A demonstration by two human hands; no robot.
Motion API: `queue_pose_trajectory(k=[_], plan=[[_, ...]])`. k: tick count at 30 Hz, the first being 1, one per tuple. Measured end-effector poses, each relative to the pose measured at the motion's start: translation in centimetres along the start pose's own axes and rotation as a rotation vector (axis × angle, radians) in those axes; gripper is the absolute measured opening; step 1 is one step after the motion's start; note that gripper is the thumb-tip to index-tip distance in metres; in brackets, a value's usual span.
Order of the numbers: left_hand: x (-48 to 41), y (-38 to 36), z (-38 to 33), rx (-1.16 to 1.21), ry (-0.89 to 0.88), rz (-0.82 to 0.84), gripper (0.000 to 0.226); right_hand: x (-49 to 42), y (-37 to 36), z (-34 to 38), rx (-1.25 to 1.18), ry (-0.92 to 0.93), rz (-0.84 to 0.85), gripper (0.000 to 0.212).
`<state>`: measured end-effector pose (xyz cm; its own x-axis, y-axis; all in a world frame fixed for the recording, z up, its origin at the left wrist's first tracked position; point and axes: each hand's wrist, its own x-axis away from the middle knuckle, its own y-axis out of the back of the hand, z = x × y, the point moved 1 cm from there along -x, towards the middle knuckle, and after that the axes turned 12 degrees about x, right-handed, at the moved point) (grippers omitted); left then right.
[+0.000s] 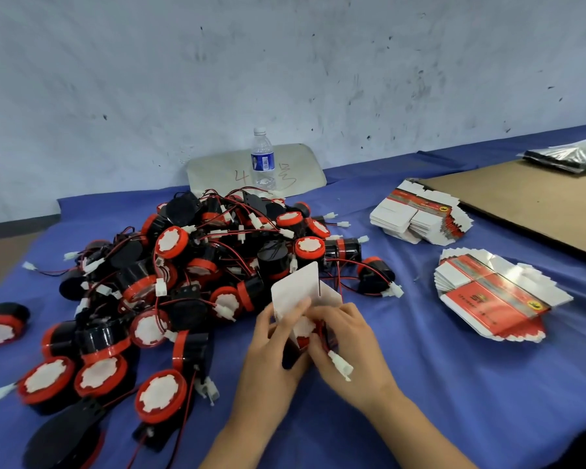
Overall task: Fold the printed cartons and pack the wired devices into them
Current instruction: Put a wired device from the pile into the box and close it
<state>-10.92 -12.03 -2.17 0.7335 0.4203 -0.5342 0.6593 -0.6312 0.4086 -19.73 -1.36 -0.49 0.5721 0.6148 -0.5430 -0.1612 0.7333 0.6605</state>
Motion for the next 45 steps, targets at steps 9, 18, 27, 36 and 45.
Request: queue_pose_trajectory(k=[9, 18, 27, 36, 45], plan=[[-0.5, 0.5, -0.3, -0.124, 0.037, -0.061, 0.024, -0.4, 1.2, 0.0, -0.4, -0.229, -0.482, 0.05], [0.3, -0.3, -1.8, -0.156, 0.009, 0.029, 0.048, -0.2, 1.6, 0.2, -0.436, -0.176, -0.647, 0.043], [0.5, -0.6, -2.4, -0.03, 0.031, 0.019, 0.067, -0.2, 1.4, -0.5, -0.174, -0.185, -0.466, 0.043], [0.6, -0.7, -1.8, 0.002, 0.07, 0.039, 0.079, -0.6, 1.4, -1.1, 0.182, 0.12, -0.333, 0.03], [0.5, -0.9, -1.3, -0.021, 0.058, 0.034, 0.084, -0.6, 1.5, -1.1, 0.3, -0.032, -0.147, 0.018]])
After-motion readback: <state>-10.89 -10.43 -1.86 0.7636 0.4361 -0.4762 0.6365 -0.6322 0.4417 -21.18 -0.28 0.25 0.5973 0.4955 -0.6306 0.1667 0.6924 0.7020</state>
